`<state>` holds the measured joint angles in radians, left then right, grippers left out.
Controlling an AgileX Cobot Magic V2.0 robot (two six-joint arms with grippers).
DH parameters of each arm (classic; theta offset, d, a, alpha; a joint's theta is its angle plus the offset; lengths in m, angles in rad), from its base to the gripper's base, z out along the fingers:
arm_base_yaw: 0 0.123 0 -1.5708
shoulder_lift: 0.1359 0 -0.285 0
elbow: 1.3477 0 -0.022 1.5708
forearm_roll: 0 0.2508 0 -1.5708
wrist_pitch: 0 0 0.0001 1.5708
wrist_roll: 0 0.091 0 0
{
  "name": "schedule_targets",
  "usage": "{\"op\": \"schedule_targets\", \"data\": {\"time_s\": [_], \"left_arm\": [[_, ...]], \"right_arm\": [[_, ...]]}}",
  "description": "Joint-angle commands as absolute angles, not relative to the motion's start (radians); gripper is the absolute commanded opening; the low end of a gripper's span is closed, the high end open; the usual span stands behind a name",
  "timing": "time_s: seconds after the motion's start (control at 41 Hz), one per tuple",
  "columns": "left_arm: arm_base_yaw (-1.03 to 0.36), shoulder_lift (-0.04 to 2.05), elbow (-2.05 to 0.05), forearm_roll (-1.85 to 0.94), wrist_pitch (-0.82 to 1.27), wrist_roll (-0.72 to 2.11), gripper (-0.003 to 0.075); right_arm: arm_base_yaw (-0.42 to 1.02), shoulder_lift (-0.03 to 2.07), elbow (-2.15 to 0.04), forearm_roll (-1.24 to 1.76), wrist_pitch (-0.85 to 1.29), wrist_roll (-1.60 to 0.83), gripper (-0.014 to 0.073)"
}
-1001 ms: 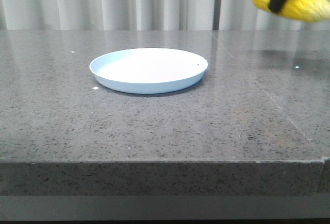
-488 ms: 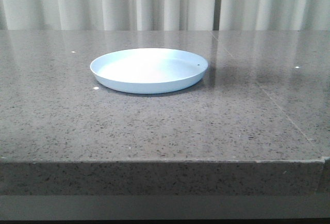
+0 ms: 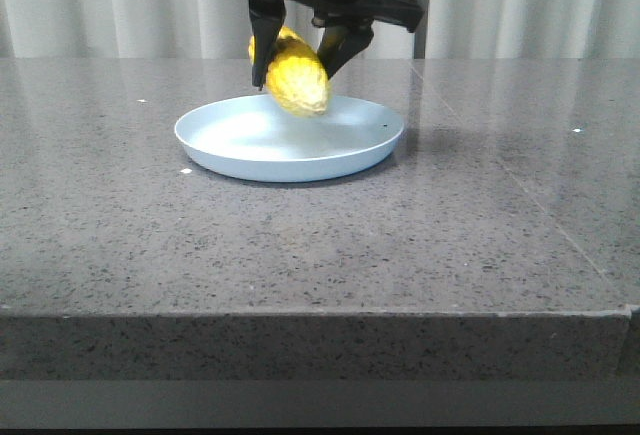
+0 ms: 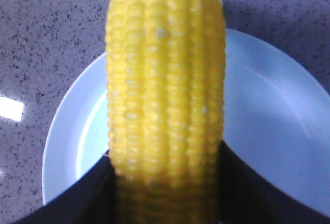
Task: Place corn on plate with both arms
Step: 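Lower the corn onto the plate and open the right gripper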
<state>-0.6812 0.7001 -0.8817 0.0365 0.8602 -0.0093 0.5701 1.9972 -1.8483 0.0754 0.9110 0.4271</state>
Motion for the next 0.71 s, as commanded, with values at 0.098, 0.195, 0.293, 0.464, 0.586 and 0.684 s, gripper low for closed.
{"op": "schedule_targets", "data": {"time_s": [0.098,0.195,0.293,0.464,0.586,0.684], "left_arm": [[-0.690,0.697,-0.906,0.038,0.796,-0.023,0.0480],[-0.690,0.697,-0.906,0.038,0.796,-0.023,0.0480],[-0.690,0.697,-0.906,0.038,0.796,-0.023,0.0480],[-0.690,0.697,-0.906,0.038,0.796,-0.023,0.0480],[-0.690,0.697,-0.906,0.038,0.796,-0.023,0.0480],[-0.690,0.697,-0.906,0.038,0.796,-0.023,0.0480]], "right_arm": [[0.569,1.965,-1.879,0.049,0.849,0.440,0.0499],[0.569,1.968,-1.879,0.046,0.857,0.440,0.0584],[0.569,1.966,-1.888,0.046,0.876,0.440,0.0608],[0.569,1.923,-1.891,0.000,0.913,0.419,0.0604],[0.569,1.851,-1.889,-0.026,0.933,0.329,0.0594],[0.571,1.789,-1.889,-0.026,0.950,0.229,0.0594]]}}
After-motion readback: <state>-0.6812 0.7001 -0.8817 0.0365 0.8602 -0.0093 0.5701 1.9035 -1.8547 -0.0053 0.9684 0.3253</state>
